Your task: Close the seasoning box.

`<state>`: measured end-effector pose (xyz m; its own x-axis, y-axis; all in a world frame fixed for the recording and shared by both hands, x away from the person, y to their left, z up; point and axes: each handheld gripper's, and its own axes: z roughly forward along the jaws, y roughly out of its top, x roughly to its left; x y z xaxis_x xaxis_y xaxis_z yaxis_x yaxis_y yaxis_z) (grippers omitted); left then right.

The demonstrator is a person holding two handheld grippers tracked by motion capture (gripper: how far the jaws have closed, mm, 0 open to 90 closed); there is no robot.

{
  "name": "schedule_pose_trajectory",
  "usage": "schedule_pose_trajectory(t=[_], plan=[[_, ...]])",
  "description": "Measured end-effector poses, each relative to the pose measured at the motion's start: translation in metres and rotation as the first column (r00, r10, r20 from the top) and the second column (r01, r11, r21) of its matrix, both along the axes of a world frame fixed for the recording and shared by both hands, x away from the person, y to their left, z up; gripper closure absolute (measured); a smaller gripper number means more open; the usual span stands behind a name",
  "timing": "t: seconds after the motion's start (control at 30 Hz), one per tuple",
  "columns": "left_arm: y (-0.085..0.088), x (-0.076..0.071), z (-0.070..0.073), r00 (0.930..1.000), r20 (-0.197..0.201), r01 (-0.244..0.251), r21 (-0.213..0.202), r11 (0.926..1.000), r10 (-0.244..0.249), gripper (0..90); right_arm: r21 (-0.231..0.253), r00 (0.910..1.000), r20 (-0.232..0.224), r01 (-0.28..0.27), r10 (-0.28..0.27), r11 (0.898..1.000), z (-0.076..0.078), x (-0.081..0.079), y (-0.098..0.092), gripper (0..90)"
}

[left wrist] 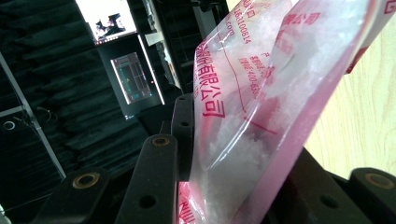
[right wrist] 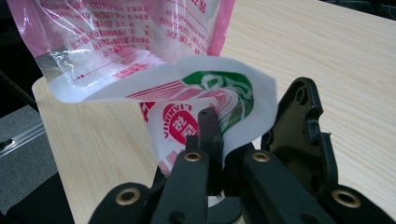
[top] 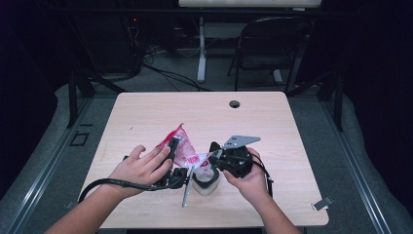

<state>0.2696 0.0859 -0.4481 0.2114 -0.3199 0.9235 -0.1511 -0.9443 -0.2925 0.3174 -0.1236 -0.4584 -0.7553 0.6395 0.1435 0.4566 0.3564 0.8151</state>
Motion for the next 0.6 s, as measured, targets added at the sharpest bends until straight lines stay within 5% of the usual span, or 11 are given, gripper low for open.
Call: schedule_pose_trajectory(t=[0.6], plan=[[-0.0017, -0.0012, 0.0001, 0.9999, 0.007, 0.008, 0.008, 0.9999, -0.008, 73.5, -0.004, 1.0000, -0.001, 0.001, -0.001, 1.000, -0.0011, 0.0010, 0.0000, 90.0]])
